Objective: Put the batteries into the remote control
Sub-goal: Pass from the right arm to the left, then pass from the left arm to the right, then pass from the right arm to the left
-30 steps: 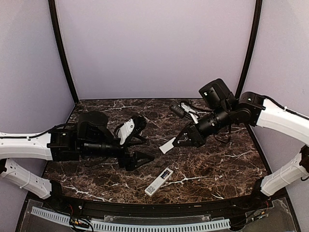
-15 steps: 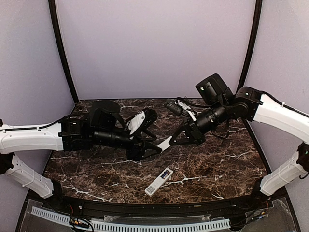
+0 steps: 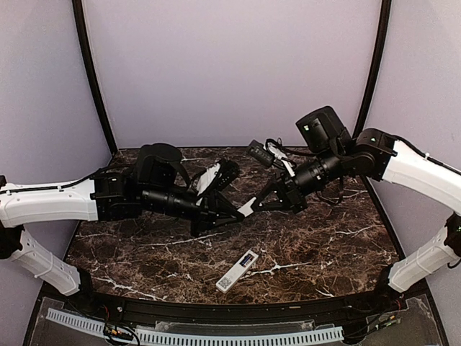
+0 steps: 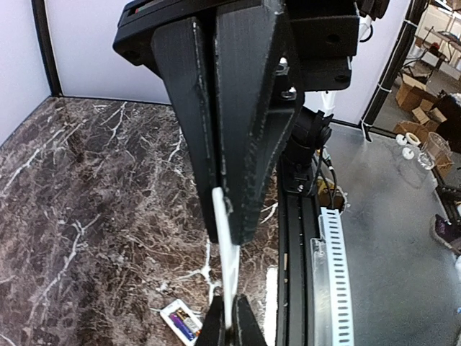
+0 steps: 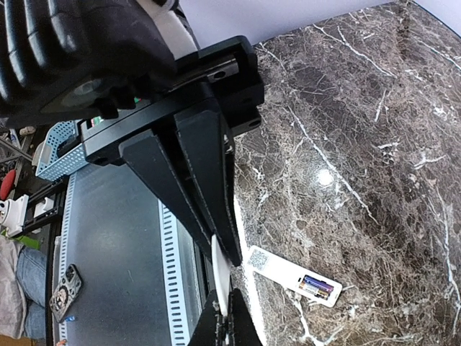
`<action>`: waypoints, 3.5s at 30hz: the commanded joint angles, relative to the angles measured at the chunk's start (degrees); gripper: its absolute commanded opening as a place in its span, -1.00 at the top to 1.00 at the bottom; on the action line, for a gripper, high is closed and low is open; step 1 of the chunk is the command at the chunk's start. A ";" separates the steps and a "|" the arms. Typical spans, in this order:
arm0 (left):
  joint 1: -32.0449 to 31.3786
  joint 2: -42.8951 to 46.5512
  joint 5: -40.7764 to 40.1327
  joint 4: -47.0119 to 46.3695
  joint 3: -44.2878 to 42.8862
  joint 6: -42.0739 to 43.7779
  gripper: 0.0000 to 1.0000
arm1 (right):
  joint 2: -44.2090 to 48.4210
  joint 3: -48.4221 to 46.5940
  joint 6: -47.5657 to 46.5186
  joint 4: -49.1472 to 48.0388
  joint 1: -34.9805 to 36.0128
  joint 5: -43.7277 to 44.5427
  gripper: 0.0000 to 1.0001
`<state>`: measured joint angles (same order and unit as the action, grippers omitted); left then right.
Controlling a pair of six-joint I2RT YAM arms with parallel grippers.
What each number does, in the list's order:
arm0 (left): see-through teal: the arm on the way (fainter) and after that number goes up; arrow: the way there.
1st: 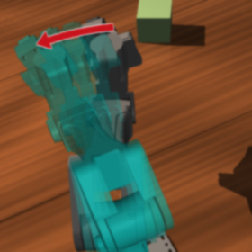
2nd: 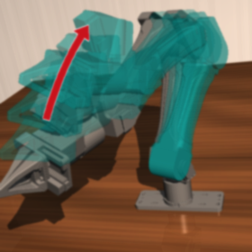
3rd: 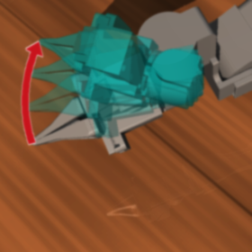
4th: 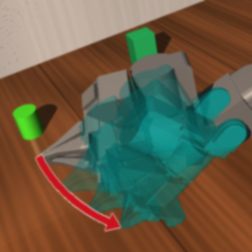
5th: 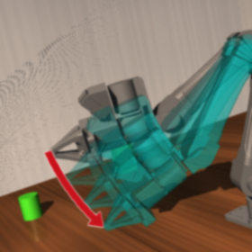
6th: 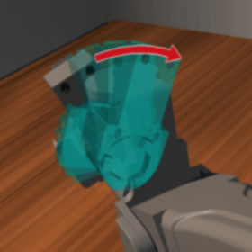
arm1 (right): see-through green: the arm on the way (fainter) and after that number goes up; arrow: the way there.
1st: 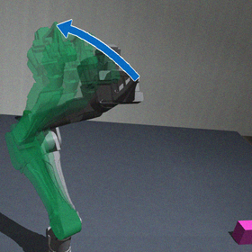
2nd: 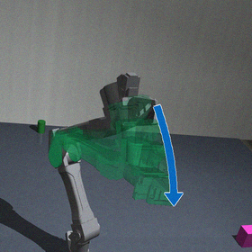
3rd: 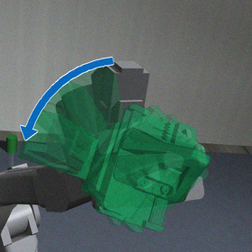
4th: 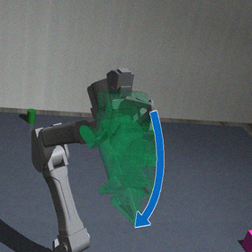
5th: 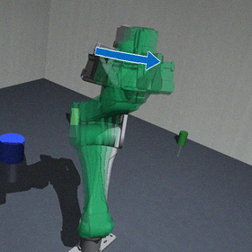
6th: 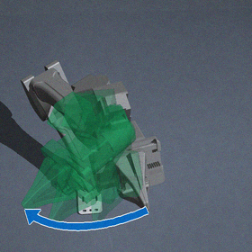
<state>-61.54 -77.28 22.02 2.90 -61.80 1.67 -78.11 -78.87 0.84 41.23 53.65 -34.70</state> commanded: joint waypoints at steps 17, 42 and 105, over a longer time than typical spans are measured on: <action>0.38 4.10 6.71 -11.21 -3.71 -1.01 1.00 | 18.70 15.41 -5.72 -32.58 0.38 2.77 0.10; -2.44 -4.92 18.98 -7.92 -17.02 3.17 1.00 | 13.97 5.86 -23.70 -29.62 0.38 -19.99 -0.36; -8.88 -4.65 -43.36 -6.75 -11.99 34.85 -0.29 | 18.02 14.55 39.49 -22.93 1.06 37.52 1.00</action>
<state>-67.57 -79.99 -2.09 -4.78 -74.06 22.76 -58.96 -62.94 28.86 15.16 54.39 -6.59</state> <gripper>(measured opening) 0.645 0.007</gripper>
